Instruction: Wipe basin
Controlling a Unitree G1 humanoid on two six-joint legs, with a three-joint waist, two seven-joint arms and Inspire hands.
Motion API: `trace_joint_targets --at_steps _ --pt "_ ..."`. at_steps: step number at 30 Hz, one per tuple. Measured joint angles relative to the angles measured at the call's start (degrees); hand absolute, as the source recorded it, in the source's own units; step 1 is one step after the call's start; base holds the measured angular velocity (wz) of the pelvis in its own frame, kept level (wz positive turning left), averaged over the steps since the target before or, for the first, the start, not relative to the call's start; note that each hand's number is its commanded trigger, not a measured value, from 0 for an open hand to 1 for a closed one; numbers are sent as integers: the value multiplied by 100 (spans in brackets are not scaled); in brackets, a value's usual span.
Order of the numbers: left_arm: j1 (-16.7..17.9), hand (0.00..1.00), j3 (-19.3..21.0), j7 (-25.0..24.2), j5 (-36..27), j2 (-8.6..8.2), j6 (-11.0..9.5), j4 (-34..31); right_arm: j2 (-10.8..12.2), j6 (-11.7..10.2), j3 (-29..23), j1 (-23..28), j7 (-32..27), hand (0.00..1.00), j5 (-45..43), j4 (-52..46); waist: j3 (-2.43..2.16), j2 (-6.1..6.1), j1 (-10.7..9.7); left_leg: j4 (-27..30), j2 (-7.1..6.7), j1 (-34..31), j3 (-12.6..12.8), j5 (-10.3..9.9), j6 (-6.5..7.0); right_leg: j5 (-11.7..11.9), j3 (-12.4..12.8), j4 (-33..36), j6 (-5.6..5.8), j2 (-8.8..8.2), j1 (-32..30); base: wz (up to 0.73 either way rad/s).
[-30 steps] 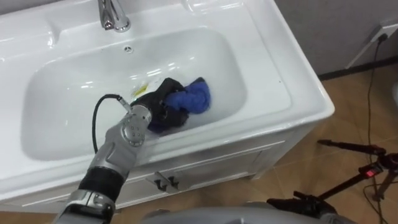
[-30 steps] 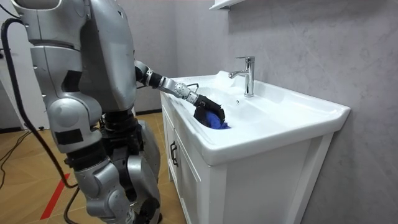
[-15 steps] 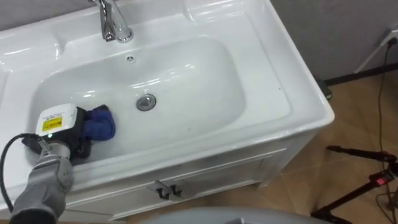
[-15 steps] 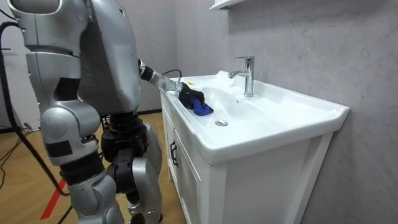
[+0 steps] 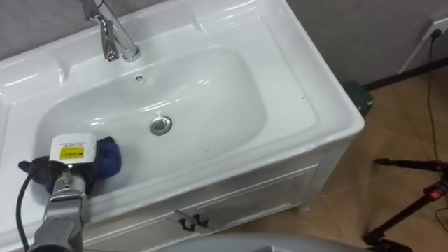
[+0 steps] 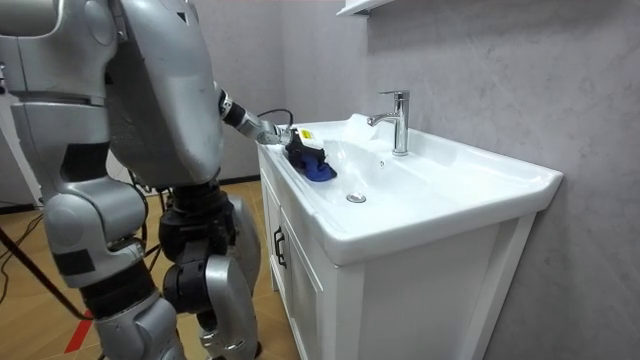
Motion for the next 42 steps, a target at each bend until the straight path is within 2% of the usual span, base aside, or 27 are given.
trace_joint_targets --at_steps 4,11,13,17,19,23,25,27,30,33,34,39,42 --pt "-119 100 1 -8 19 5 1 45 2 -14 2 -49 -148 0 215 95 11 -22 -2 21 -12 -29 -6 11 -9 -11 -56 -16 5 -18 -12 6" --pt "-133 100 44 41 33 29 11 79 2 -12 1 66 -333 0 531 130 11 -102 13 13 -2 7 10 12 -9 -25 -40 -25 -15 -8 -8 0" --pt "-130 100 173 74 -27 18 10 87 3 -7 5 147 -373 0 626 127 12 -155 18 15 7 7 34 12 -10 -40 -35 -15 -30 -5 -16 0" --pt "-134 100 363 289 -155 -61 -41 155 -23 -54 12 182 -375 0 817 127 20 -186 30 17 12 9 31 14 -12 -41 -53 -30 -32 3 3 1" --pt "-191 100 565 348 -523 -102 -186 204 -22 -161 12 162 -381 0 942 126 32 -202 35 21 9 -16 0 14 -12 -41 -77 3 -32 1 2 8" --pt "-243 100 856 465 -876 -239 -318 218 -11 -299 48 131 -377 0 1098 142 54 -237 38 32 10 -34 -26 13 -12 -41 -115 -24 -31 -3 5 9" --pt "-381 100 988 452 -1261 -322 -416 267 21 -391 132 165 -376 0 1152 151 67 -257 36 43 11 -74 -72 12 -14 -41 -201 -32 -31 -7 8 16" --pt "-484 100 1116 440 -1514 -390 -510 206 35 -388 274 178 -373 0 1188 151 81 -275 48 42 10 -118 -86 13 -14 -41 -229 -33 -31 -6 -18 14" --pt "-485 100 1135 375 -2069 -444 -692 95 49 -407 537 185 -335 0 1323 147 113 -323 72 55 11 -129 -89 12 -14 -41 -277 -19 -31 -16 -8 9" --pt "-488 100 1144 281 -2325 -533 -824 -170 66 -530 568 186 -315 0 1317 138 120 -368 69 89 5 -253 -149 12 -15 -40 -369 -11 -30 -31 -78 17" --pt "-488 100 1144 257 -2394 -561 -874 -272 95 -588 572 186 -324 0 1322 136 137 -394 77 117 7 -285 -167 12 -15 -38 -381 -12 -28 -29 -86 15" --pt "-488 100 1133 189 -2999 -724 -1019 -549 195 -700 665 192 -324 0 1562 134 137 -415 69 242 11 -368 -180 8 -13 -28 -429 -20 -17 -40 -74 7" --pt "-499 100 1128 189 -3088 -791 -1162 -805 346 -745 686 189 -309 0 1598 136 144 -432 41 257 13 -421 -236 9 -13 -28 -529 -29 -17 -36 -69 13"
